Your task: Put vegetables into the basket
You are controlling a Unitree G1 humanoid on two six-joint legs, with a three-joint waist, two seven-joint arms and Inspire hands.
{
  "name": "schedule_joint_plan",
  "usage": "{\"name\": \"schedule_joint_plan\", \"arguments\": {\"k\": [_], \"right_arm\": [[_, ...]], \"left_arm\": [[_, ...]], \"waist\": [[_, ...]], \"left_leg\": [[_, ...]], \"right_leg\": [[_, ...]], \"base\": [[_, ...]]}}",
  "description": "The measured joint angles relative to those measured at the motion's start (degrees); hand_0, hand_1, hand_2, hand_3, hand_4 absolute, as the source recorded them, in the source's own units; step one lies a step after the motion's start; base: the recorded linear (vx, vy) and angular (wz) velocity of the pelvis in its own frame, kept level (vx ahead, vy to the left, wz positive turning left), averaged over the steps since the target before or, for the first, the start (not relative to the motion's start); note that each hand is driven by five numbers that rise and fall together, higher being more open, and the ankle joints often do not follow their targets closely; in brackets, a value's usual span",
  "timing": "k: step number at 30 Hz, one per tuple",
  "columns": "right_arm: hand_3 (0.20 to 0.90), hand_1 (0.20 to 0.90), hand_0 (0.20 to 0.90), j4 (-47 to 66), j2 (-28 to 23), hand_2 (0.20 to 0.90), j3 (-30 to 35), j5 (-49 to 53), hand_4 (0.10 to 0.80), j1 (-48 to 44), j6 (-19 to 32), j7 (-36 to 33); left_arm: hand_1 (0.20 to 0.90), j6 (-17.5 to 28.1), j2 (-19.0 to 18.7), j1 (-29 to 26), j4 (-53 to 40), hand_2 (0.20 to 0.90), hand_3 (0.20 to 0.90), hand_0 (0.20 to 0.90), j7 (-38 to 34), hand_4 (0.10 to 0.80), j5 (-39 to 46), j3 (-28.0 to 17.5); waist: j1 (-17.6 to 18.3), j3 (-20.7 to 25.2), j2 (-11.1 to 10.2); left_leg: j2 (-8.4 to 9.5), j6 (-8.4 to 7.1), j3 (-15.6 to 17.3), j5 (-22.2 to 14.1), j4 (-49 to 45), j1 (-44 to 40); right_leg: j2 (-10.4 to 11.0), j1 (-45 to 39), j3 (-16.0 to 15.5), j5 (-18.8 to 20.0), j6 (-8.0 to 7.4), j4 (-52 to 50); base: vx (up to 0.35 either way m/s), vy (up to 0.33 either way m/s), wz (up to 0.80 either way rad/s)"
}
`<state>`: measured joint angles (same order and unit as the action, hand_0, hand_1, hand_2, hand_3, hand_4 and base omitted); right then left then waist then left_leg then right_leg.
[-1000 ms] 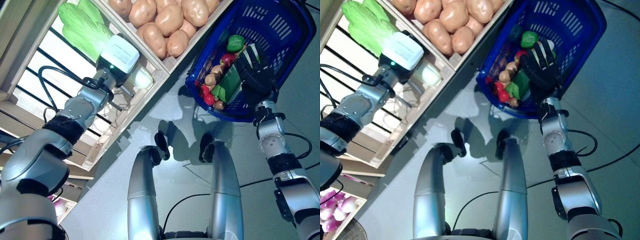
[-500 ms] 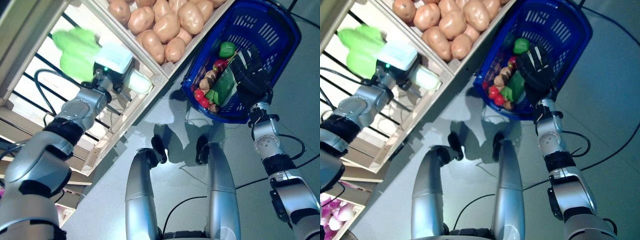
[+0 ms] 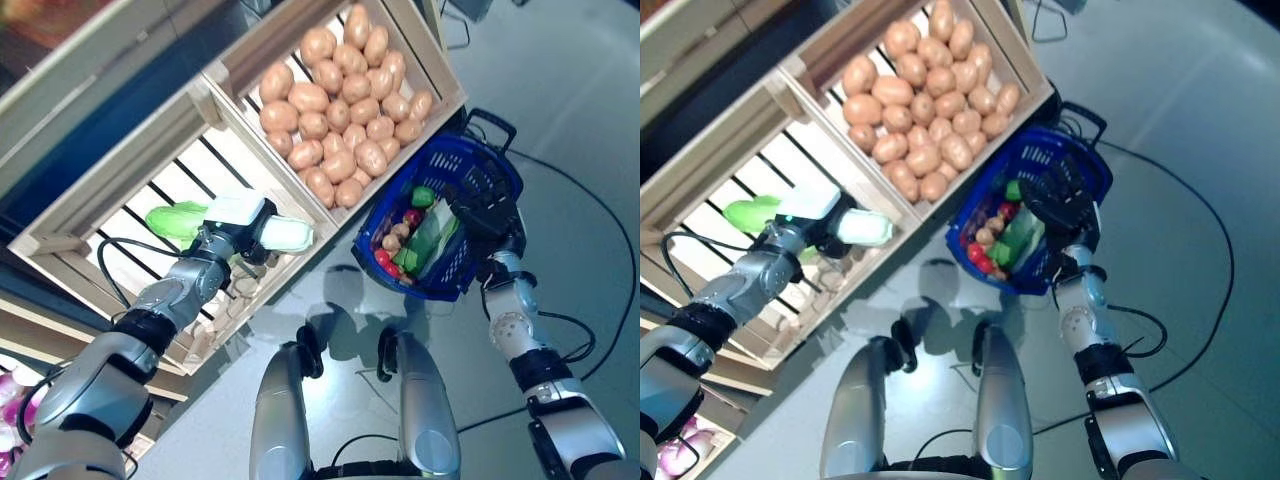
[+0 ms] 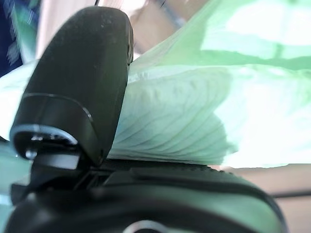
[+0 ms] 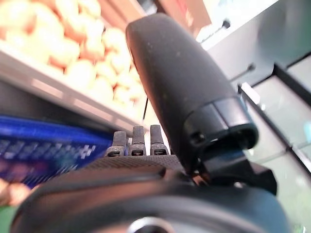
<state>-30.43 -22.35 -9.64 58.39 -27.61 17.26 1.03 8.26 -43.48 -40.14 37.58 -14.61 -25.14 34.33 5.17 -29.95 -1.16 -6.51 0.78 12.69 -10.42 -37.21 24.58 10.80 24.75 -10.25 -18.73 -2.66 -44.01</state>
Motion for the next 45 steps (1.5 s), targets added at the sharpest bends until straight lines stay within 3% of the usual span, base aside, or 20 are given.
{"name": "schedule_joint_plan", "arguments": {"k": [5,8,11,13,17,20,26,35,45], "right_arm": [[0.900,0.900,0.900,1.7,0.3,0.900,0.2,-2.1,0.800,2.4,-1.9,0.4],[0.900,0.900,0.900,1.8,-0.1,0.900,0.4,-2.5,0.800,4.4,-6.0,3.8],[0.900,0.900,0.900,2.0,-0.4,0.900,0.1,-6.9,0.800,9.1,-10.2,9.8],[0.900,0.900,0.900,2.2,-0.6,0.900,0.0,-8.7,0.800,10.6,-11.9,12.1],[0.900,0.900,0.900,4.5,-0.7,0.900,0.0,-9.0,0.800,12.3,-15.6,13.9],[0.900,0.900,0.900,6.9,-0.7,0.900,0.1,-9.0,0.800,12.4,-17.9,14.4],[0.900,0.900,0.900,11.8,-0.3,0.900,-0.7,-10.9,0.800,11.9,-24.3,15.8],[0.900,0.900,0.900,15.4,0.0,0.900,-2.8,-11.6,0.800,7.3,-25.4,15.7],[0.900,0.900,0.900,15.5,-0.2,0.900,-7.0,-15.9,0.800,5.2,-26.5,15.7]], "left_arm": [[0.300,0.8,0.1,4.2,-3.5,0.300,0.300,0.300,0.2,0.400,10.5,-7.8],[0.300,1.3,1.4,7.7,-5.9,0.300,0.300,0.300,0.5,0.400,16.6,-13.4],[0.300,3.1,4.6,11.5,-7.4,0.300,0.300,0.300,0.3,0.400,24.7,-18.6],[0.300,3.3,8.0,13.6,-9.7,0.300,0.300,0.300,0.6,0.400,29.4,-22.8],[0.300,5.5,10.8,17.0,-12.8,0.300,0.300,0.300,1.2,0.400,41.9,-24.6],[0.300,5.6,15.6,19.7,-15.7,0.300,0.300,0.300,2.9,0.400,52.0,-27.0],[0.300,5.6,21.2,20.0,-22.0,0.300,0.300,0.300,5.1,0.400,68.7,-27.3],[0.300,5.4,23.0,19.9,-24.0,0.300,0.300,0.300,6.0,0.400,72.9,-27.2],[0.300,0.4,24.9,19.9,-24.0,0.300,0.300,0.300,11.8,0.400,72.8,-23.0]], "waist": [[-1.1,0.7,-0.4],[-1.5,0.9,-0.5],[-2.3,8.0,-0.6],[-2.8,9.7,-0.7],[-3.1,15.3,-0.6],[-3.1,16.5,-0.5],[-3.5,17.8,-1.0],[-3.6,18.4,-1.9],[-3.0,18.8,-2.5]], "left_leg": [[0.51,-1.28,-0.1,2.1,8.5,-9.3],[0.69,-1.91,-0.3,3.7,14.7,-16.5],[1.31,-2.69,-1.3,5.5,21.6,-20.4],[1.73,-2.82,-1.5,7.0,26.5,-24.7],[2.51,-2.50,-1.5,8.8,34.0,-30.5],[3.30,-2.05,-1.6,9.3,36.9,-32.9],[4.73,-1.15,-2.3,11.1,42.3,-35.2],[5.32,-1.06,-2.7,11.2,42.3,-35.8],[5.49,-0.79,-1.4,11.5,42.3,-36.2]], "right_leg": [[-0.9,-9.2,-1.8,1.0,0.09,7.5],[-2.0,-16.8,-3.1,2.3,-0.14,13.3],[-3.1,-21.1,-4.7,3.4,-0.39,20.0],[-3.9,-25.2,-4.6,4.4,-0.70,24.3],[-5.1,-32.1,-4.6,7.0,-1.72,33.9],[-5.2,-35.3,-4.6,8.6,-2.59,38.4],[-5.2,-39.1,-4.5,12.6,-3.83,46.5],[-4.9,-40.7,-3.9,13.3,-4.51,48.7],[-4.9,-40.4,-2.0,14.5,-4.48,48.9]], "base": [[0.164,0.000,0.04],[0.168,0.002,0.07],[0.147,-0.003,0.16],[0.086,0.000,0.15],[0.048,0.012,0.09],[0.010,0.005,0.06],[-0.002,-0.007,0.07],[-0.004,0.000,0.01],[0.017,0.009,-0.08]]}}
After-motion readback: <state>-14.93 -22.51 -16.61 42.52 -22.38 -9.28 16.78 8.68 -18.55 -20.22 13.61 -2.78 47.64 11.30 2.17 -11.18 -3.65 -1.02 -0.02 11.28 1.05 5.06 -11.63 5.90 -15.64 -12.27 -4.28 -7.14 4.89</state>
